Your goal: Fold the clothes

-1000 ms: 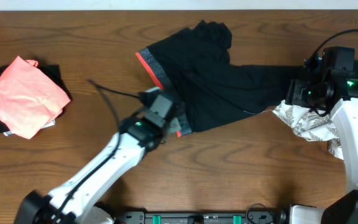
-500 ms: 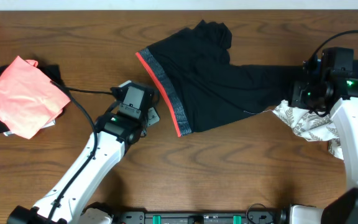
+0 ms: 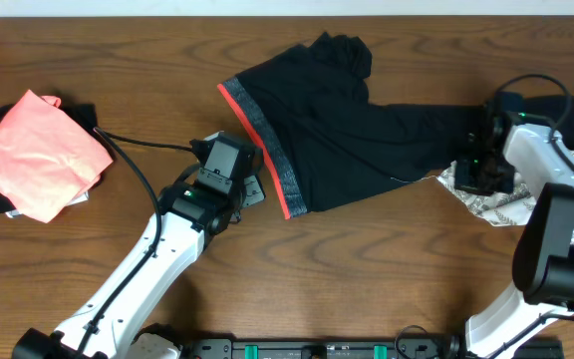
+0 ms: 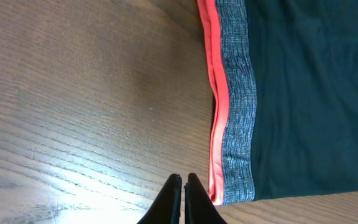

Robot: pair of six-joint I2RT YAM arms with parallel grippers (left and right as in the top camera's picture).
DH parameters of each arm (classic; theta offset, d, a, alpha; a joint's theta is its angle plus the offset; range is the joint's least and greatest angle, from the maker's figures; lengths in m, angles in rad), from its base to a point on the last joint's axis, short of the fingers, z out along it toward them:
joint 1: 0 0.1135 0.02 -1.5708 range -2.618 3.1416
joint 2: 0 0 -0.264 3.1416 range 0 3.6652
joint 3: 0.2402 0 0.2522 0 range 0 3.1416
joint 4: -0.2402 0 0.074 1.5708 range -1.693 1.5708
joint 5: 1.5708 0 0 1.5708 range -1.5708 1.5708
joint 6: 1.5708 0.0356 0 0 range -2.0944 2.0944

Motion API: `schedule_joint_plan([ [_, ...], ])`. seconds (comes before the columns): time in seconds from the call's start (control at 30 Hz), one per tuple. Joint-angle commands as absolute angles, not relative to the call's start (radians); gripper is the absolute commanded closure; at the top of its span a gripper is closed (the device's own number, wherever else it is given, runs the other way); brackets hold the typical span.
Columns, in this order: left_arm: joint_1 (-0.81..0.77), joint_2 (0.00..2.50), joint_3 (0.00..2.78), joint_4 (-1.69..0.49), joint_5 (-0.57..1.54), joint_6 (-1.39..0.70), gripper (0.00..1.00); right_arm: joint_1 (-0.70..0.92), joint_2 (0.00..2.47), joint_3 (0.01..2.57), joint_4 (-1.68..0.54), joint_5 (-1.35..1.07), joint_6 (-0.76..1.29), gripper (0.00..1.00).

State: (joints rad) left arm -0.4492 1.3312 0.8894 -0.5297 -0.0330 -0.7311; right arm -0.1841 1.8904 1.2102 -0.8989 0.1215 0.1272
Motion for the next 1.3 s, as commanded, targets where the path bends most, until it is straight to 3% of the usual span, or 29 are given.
schedule_joint_plan([
  [0.0, -0.451, 1.326, 0.886, -0.531, -0.036, -0.714, 0.94, -0.263, 1.900, 1.209, -0.894, 0.298, 0.218, 0.98],
  [0.43, -0.451, 1.326, 0.886, -0.530, -0.033, -0.714, 0.94, -0.743, 1.900, 1.210, -0.924, 0.343, 0.414, 0.91],
  [0.57, -0.451, 1.326, 0.886, -0.530, -0.033, -0.714, 0.94, -0.859, 1.895, 1.218, -0.909, 0.190, 0.414, 0.90],
  [0.67, -0.451, 1.326, 0.886, -0.530, -0.033, -0.714, 0.94, -0.912, 1.894, 1.244, -0.882, -0.071, 0.344, 0.90],
  [0.8, -0.451, 1.326, 0.886, -0.531, -0.006, -0.714, 0.87, -0.901, 1.870, 1.284, -0.867, -0.356, 0.242, 0.86],
  [0.97, -0.451, 1.326, 0.886, -0.539, 0.044, -0.714, 0.74, -0.828, 1.792, 1.342, -0.868, -0.511, 0.172, 0.83],
  [1.27, -0.451, 1.326, 0.886, -0.542, 0.072, -0.715, 0.46, -0.584, 1.542, 1.399, -0.884, -0.516, -0.005, 0.76],
])
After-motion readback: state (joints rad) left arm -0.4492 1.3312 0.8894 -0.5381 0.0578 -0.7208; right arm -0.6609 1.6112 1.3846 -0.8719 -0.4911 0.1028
